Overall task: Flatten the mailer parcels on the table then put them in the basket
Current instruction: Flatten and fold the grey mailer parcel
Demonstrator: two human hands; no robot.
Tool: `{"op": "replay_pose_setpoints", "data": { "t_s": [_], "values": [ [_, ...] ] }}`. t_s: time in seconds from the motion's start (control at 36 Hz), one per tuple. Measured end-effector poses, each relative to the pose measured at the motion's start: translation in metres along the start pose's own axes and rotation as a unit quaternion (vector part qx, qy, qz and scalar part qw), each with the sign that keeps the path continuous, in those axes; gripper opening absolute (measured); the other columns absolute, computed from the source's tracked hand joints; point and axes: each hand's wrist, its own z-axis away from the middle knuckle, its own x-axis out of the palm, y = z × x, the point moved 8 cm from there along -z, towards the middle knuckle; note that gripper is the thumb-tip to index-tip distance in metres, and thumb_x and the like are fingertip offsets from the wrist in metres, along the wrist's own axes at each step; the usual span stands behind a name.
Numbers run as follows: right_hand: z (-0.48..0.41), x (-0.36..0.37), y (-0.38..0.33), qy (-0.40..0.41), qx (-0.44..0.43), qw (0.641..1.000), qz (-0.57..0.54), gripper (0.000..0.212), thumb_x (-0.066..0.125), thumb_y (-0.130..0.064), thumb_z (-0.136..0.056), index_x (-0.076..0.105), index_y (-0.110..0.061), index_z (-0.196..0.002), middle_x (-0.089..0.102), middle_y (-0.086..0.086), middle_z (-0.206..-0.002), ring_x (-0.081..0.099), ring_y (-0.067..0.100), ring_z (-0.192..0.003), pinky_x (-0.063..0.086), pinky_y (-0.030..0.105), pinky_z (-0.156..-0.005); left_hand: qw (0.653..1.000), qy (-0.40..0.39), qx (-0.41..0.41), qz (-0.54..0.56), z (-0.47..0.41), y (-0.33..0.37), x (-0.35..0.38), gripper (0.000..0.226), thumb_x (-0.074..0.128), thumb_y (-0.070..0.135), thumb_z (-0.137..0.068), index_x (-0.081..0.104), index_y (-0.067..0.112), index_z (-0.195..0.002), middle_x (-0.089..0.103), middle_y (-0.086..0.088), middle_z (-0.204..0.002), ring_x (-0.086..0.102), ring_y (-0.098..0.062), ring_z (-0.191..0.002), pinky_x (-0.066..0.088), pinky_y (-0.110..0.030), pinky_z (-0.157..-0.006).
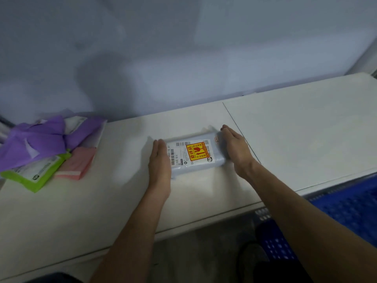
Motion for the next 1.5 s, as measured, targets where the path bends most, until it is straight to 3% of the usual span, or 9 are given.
{"op": "replay_pose_setpoints", "data": {
  "t_s": [0.22,0.25,0.31,0.47,0.78,0.94,1.06,1.25,1.5],
  "values": [
    [-0.008,-0.058,-0.007,0.061,0.018,0.998,0.009,0.041,0.039,-0.031,-0.097,0.048,0.002,-0.119,0.054,0.025,-0.101,0.052,0.042,-0.089,0.049,0.047,-0.082,0.999,-0.026,-0.023,0.007,0.003,-0.004,0.059,0.055,0.030,0.063,-0.095,0.058,0.026,-0.125,0.071,0.000,-0.105,0.070,-0.016,-0.084,0.051,-0.030,-0.062],
    [-0.007,-0.069,-0.004,0.070,0.019,0.997,-0.002,0.041,0.039,-0.031,-0.097,0.047,0.003,-0.120,0.055,0.025,-0.104,0.028,0.009,-0.112,0.049,0.046,-0.082,0.999,-0.036,-0.023,0.002,0.003,-0.005,0.072,0.056,0.029,0.063,-0.095,0.058,0.026,-0.126,0.071,0.000,-0.104,0.070,-0.015,-0.082,0.051,-0.028,-0.061],
    [-0.006,-0.083,0.002,0.081,0.024,0.996,-0.024,0.042,0.040,-0.029,-0.097,0.044,0.005,-0.121,0.052,0.028,-0.108,0.044,0.017,-0.080,0.048,0.044,-0.075,0.999,-0.048,-0.021,-0.006,0.001,-0.005,0.085,0.057,0.030,0.064,-0.094,0.057,0.026,-0.127,0.071,-0.001,-0.107,0.070,-0.015,-0.084,0.051,-0.029,-0.064],
    [-0.010,-0.119,0.025,0.078,0.057,0.994,-0.053,0.032,0.042,-0.040,-0.088,0.048,-0.009,-0.085,0.050,0.010,-0.081,0.049,0.020,-0.078,0.038,0.035,-0.075,0.996,-0.082,-0.020,-0.043,0.003,-0.001,0.127,0.060,0.031,0.070,-0.090,0.061,0.027,-0.118,0.071,-0.001,-0.104,0.068,-0.022,-0.093,0.043,-0.028,-0.061],
    [-0.037,-0.193,0.034,0.103,0.048,0.993,-0.042,0.018,0.046,-0.035,-0.093,0.055,-0.022,-0.084,0.058,0.004,-0.082,0.054,0.019,-0.078,0.041,0.028,-0.068,0.988,-0.154,-0.024,-0.012,0.021,-0.005,0.204,0.058,0.031,0.067,-0.092,0.057,0.028,-0.127,0.070,0.001,-0.111,0.068,-0.015,-0.097,0.046,-0.031,-0.076],
    [-0.058,-0.227,0.046,0.115,0.038,0.992,-0.035,0.033,0.053,-0.015,-0.092,0.062,-0.018,-0.124,0.065,0.000,-0.118,0.061,0.014,-0.103,0.050,0.034,-0.098,0.987,-0.158,-0.029,0.000,0.024,-0.016,0.234,0.056,0.028,0.067,-0.093,0.063,0.029,-0.115,0.071,0.002,-0.107,0.069,-0.017,-0.095,0.048,-0.035,-0.083],
    [-0.074,-0.233,0.049,0.095,0.031,0.995,-0.018,0.024,0.060,-0.027,-0.082,0.063,-0.030,-0.106,0.061,-0.009,-0.107,0.059,0.014,-0.099,0.046,0.024,-0.078,0.986,-0.161,-0.032,0.017,0.018,-0.022,0.244,0.056,0.027,0.069,-0.091,0.065,0.031,-0.108,0.073,0.004,-0.099,0.070,-0.018,-0.093,0.051,-0.047,-0.094],
    [-0.100,-0.242,0.048,0.127,0.013,0.986,0.106,0.044,0.048,-0.029,-0.092,0.053,-0.030,-0.136,0.056,-0.006,-0.135,0.052,0.017,-0.123,0.039,0.035,-0.109,0.986,-0.163,-0.034,0.030,0.013,-0.028,0.258,0.057,0.030,0.068,-0.091,0.064,0.029,-0.116,0.073,0.004,-0.104,0.068,-0.019,-0.100,0.051,-0.043,-0.088],
    [-0.116,-0.251,0.047,0.146,-0.040,0.964,0.218,0.018,0.042,-0.044,-0.090,0.054,-0.032,-0.097,0.053,-0.011,-0.092,0.045,0.015,-0.089,0.039,0.030,-0.083,0.984,-0.175,-0.034,0.020,0.009,-0.027,0.269,0.057,0.035,0.069,-0.089,0.057,0.034,-0.127,0.070,0.004,-0.115,0.067,-0.017,-0.104,0.050,-0.038,-0.092]
  ]
}}
